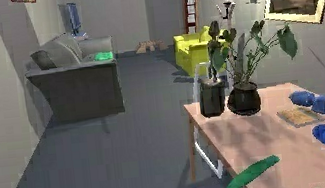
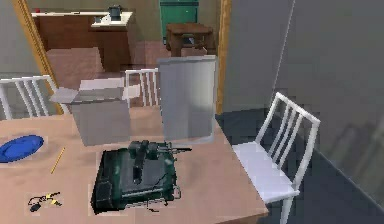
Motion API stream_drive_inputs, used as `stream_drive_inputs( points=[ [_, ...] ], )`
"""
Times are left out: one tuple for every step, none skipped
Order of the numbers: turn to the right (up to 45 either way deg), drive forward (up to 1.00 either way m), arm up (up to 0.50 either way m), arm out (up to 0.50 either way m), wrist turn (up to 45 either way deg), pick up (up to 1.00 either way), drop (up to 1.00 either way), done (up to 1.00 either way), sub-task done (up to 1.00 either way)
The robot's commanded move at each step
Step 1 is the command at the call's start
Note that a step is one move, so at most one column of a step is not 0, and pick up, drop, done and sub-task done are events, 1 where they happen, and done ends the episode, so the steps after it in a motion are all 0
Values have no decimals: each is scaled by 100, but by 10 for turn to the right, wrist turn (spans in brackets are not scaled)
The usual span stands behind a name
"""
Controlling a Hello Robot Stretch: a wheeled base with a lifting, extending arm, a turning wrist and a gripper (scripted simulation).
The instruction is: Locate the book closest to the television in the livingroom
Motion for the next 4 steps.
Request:
stream_drive_inputs(
  points=[
    [-120, 0, 0, 0, 0, 0, 0, 0, 0],
    [0, 100, 0, 0, 0, 0, 0, 0, 0],
    [0, 45, 0, 0, 0, 0, 0, 0, 0],
    [240, 0, 0, 0, 0, 0, 0, 0, 0]
  ],
)
